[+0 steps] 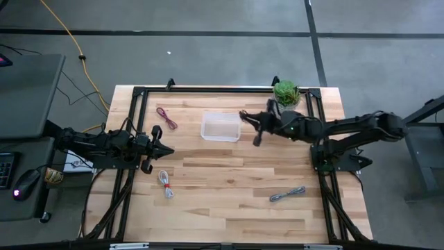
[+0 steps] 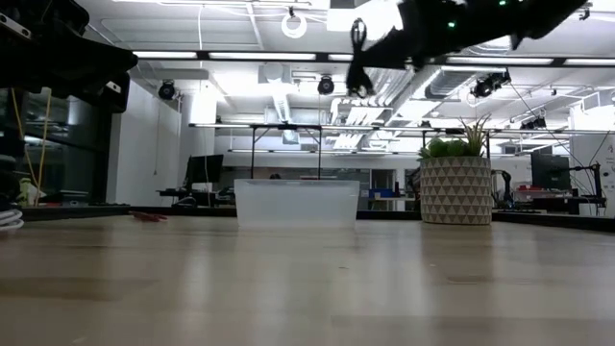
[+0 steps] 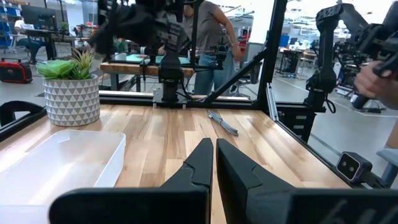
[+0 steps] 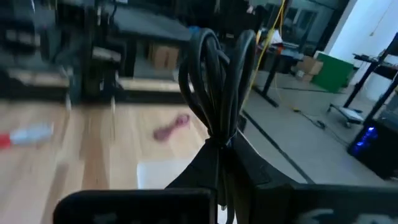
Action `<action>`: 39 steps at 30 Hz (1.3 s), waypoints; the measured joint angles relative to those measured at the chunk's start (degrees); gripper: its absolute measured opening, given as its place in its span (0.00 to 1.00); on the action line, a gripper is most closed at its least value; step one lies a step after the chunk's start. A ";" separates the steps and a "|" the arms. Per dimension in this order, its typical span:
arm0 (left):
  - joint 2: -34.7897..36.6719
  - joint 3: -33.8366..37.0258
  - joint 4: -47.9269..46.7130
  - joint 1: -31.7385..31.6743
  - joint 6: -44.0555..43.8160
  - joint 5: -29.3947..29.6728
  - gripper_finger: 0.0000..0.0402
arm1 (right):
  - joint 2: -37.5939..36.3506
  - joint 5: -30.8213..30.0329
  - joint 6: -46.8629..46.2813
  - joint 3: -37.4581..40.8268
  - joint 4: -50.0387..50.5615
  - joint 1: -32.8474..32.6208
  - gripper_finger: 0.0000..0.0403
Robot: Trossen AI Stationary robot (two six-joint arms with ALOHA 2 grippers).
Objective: Pick and place USB-C Cables
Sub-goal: Put the black charger cable into the transparent bin
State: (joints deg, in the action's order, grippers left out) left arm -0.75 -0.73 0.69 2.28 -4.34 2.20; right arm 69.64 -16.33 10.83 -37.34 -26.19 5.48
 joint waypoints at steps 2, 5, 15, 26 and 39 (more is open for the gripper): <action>0.02 0.02 -0.01 0.01 0.00 0.00 0.01 | 2.72 1.40 -2.57 -2.62 -0.14 0.78 0.00; 0.01 0.00 -0.01 0.00 0.00 0.00 0.01 | 7.37 3.15 -4.37 -8.90 5.41 1.59 0.00; 0.02 0.00 -0.01 0.01 0.00 0.00 0.01 | 24.89 6.04 -0.71 -32.73 28.96 4.61 0.00; 0.00 0.02 0.00 0.00 0.00 0.00 0.01 | 37.51 7.64 3.41 -38.73 42.40 9.19 0.00; -0.01 0.01 -0.02 0.02 0.00 0.00 0.01 | 38.47 10.86 4.55 -38.78 50.18 11.05 0.00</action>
State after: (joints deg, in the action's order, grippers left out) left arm -0.75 -0.71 0.67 2.30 -4.34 2.20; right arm 108.12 -5.48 15.38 -76.12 23.99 16.53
